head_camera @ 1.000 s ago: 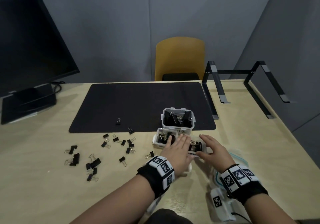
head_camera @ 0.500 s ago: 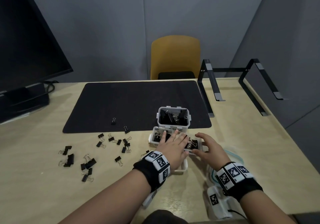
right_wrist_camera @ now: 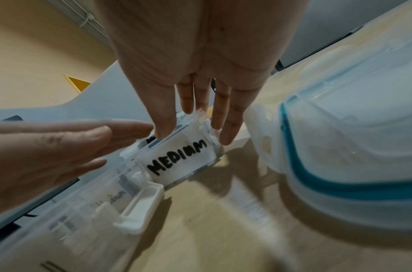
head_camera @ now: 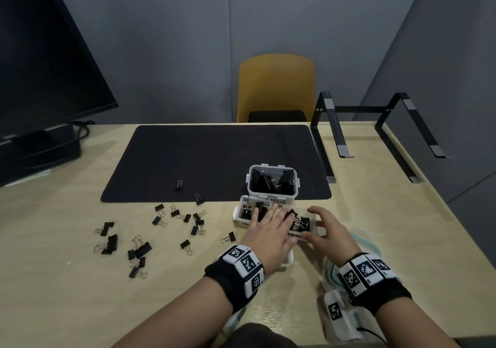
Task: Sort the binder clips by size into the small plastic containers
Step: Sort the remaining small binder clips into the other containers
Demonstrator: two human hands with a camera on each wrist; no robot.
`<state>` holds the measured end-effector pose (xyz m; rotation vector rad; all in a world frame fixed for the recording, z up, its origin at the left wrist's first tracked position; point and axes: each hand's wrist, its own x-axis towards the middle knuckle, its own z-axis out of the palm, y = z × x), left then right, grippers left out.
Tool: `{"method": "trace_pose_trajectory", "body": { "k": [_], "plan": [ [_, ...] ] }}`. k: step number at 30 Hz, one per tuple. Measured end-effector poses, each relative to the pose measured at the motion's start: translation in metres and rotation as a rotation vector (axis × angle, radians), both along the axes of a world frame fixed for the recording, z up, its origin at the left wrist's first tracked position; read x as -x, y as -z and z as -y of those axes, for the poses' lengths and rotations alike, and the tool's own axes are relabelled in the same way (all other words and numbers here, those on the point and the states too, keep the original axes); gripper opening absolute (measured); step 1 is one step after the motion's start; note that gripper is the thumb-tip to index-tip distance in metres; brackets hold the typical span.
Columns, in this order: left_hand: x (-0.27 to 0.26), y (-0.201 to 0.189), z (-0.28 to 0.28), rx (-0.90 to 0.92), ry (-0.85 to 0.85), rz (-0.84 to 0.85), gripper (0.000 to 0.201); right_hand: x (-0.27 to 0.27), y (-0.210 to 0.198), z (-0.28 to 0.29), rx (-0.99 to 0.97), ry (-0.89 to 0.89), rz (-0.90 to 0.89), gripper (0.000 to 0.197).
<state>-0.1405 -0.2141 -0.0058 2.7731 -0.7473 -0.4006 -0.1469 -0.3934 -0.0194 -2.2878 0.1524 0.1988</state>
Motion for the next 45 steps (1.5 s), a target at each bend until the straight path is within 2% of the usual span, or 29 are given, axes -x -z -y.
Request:
{"method": "trace_pose_trajectory", "body": {
  "k": [5,11,15,21,25,34,39,45],
  "plan": [
    [0.006,-0.012,-0.022,0.172,-0.181,0.095,0.045,0.002,-0.003,-0.001,-0.006,0.015,-0.020,0.063],
    [0.015,-0.013,-0.088,0.226,-0.468,0.056,0.032,0.006,-0.002,-0.002,0.011,0.011,-0.028,0.067],
    [0.022,-0.006,-0.136,0.172,-0.684,0.049,0.033,0.006,-0.002,-0.004,0.007,0.021,-0.030,0.066],
    [0.024,0.010,-0.185,-0.015,-0.942,0.017,0.037,0.006,0.000,-0.003,0.035,0.015,-0.014,0.065],
    [0.020,0.019,-0.195,-0.101,-0.968,0.022,0.038,0.006,0.000,-0.004,0.034,0.020,-0.010,0.062],
    [0.011,0.017,-0.199,-0.068,-0.941,-0.037,0.029,0.007,-0.002,-0.005,0.029,0.024,-0.024,0.064],
    [0.009,0.008,-0.184,0.059,-0.917,0.020,0.035,0.007,-0.002,-0.005,0.003,0.041,-0.034,0.063],
    [0.004,-0.010,-0.150,0.240,-0.806,0.025,0.040,0.008,-0.002,-0.005,-0.008,0.053,-0.038,0.063]
  ]
}}
